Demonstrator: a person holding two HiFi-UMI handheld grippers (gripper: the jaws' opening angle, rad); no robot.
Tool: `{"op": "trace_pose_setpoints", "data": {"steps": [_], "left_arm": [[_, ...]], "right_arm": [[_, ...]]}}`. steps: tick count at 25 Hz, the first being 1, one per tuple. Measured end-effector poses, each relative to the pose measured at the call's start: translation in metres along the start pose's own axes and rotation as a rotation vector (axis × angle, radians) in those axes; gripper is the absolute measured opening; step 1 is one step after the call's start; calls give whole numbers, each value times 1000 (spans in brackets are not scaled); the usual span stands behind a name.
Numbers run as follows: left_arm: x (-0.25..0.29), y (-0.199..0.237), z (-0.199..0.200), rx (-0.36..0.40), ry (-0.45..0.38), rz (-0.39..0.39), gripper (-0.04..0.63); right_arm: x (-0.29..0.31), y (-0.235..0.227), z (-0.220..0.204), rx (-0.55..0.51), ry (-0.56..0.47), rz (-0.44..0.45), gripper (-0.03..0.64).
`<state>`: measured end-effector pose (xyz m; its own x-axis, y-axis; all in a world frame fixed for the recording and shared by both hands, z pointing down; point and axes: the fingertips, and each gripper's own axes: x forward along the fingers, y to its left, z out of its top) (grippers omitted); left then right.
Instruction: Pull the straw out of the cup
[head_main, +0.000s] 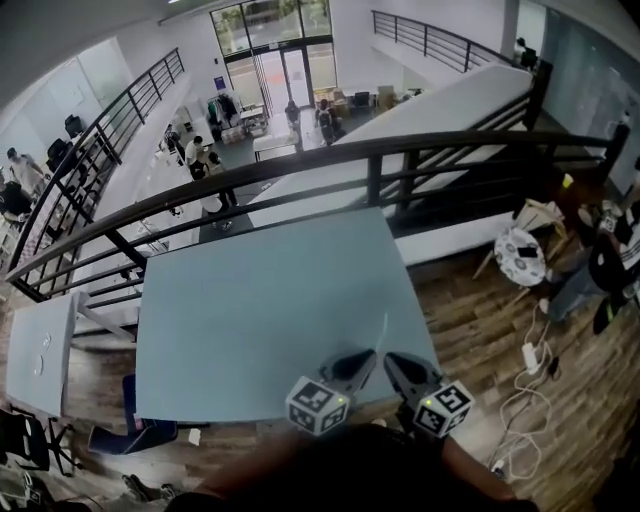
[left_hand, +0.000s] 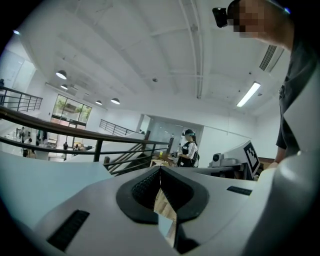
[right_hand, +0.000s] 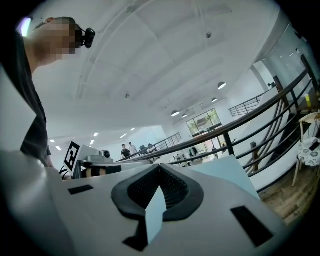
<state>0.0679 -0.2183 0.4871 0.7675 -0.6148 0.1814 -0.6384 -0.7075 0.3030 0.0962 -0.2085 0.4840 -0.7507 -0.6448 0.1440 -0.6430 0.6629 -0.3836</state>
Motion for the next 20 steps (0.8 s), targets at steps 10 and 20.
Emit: {"op": "trace_pose_setpoints", "data": {"steps": [10, 20], "left_arm": [[20, -11, -8, -8, -5, 111, 12], [28, 1, -31, -57, 78, 151, 12]], "right_arm": [[-11, -28, -2, 24, 40, 111, 12], [-4, -53, -19, 71, 71, 109, 12]]}}
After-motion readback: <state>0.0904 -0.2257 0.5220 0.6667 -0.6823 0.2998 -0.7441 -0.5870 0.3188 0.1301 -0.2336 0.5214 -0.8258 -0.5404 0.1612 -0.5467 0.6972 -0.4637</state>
